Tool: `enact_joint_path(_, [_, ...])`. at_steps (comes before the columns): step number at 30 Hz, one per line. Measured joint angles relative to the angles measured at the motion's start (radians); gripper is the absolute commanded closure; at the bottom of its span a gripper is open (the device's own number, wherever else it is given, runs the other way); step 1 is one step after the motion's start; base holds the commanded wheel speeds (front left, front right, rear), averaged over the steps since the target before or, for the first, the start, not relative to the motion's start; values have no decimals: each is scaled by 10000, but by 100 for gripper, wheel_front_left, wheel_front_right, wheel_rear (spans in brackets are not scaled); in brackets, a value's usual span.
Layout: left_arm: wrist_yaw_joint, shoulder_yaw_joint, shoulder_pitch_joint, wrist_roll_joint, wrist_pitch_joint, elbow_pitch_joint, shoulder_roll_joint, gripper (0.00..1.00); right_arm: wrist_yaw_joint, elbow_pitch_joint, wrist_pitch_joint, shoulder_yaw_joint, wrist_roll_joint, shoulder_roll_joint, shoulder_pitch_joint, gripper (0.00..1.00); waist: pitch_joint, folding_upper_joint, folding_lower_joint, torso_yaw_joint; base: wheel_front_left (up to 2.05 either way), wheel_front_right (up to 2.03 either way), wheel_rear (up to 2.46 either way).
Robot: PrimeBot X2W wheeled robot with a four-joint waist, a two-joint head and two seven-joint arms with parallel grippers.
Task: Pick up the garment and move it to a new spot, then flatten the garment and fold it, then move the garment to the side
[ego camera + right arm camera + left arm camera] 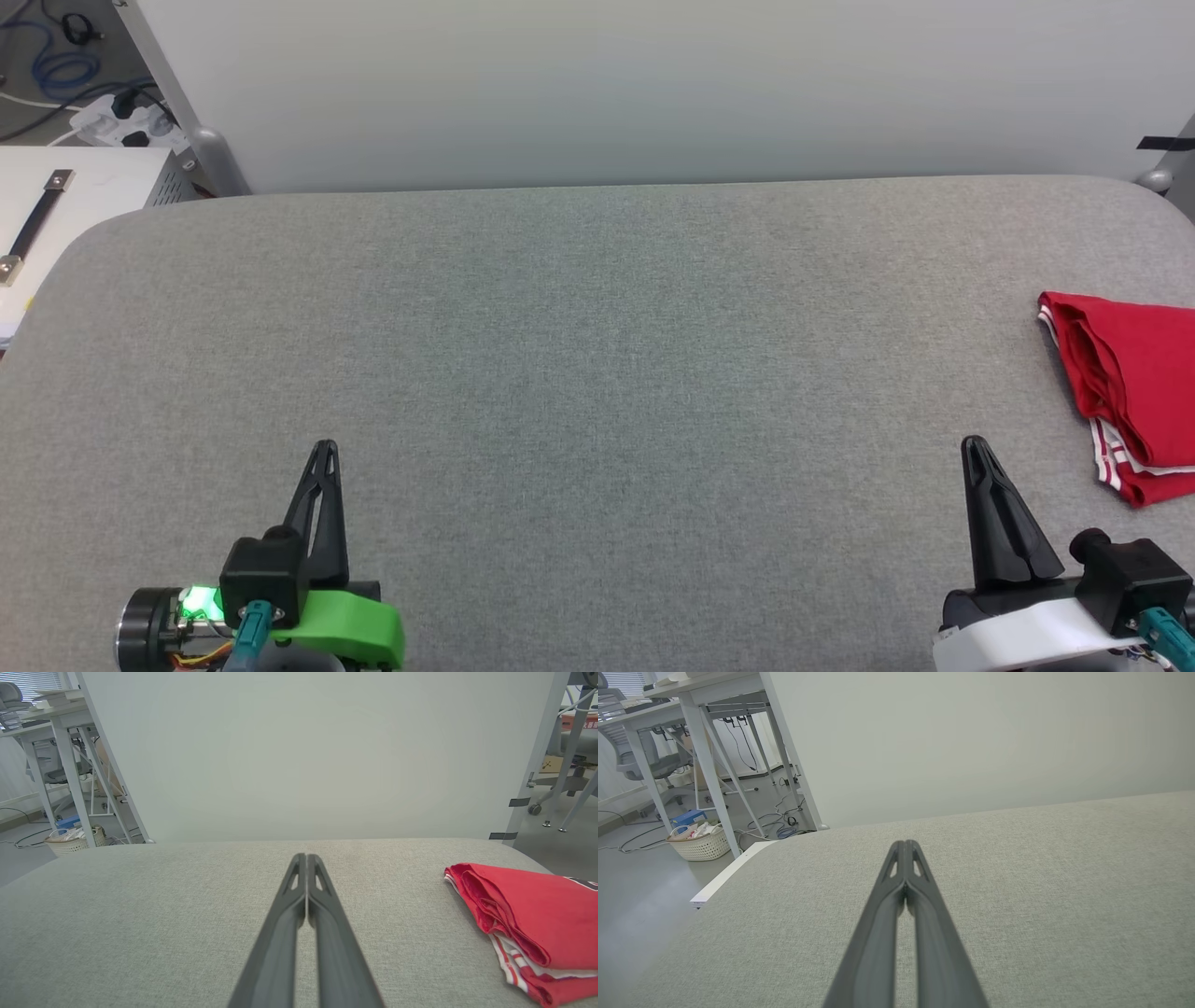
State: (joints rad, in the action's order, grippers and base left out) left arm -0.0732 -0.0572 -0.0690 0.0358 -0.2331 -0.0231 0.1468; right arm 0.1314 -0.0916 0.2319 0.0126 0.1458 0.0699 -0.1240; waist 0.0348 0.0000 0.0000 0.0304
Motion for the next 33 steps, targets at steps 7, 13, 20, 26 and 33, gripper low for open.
enact_joint_path(7, [75, 25, 7, -8, 157, 2, -79, 100, 0, 50, -138, -6, -36, -2, 34, 100, -22, 0, 0, -19, 0, 0, 0])
enact_joint_path(13, [88, 54, 19, -10, 313, 10, -140, 100, 0, 107, -261, -10, -132, -4, 49, 100, -43, 0, 0, -38, 0, 0, 0])
enact_joint_path(20, [153, 94, 35, -12, 416, 15, -190, 100, 0, 167, -426, -15, -226, -6, 125, 100, -65, 0, 0, -56, 0, 0, 0])
enact_joint_path(26, [173, 123, 40, -23, 554, 23, -224, 100, 0, 219, -533, -21, -328, -17, 227, 100, -82, 0, 0, -72, 0, 0, 0])
enact_joint_path(33, [219, 167, 80, -27, 683, 38, -263, 100, 0, 267, -665, -29, -428, -25, 249, 100, -104, 0, 0, -91, 0, 0, 0])
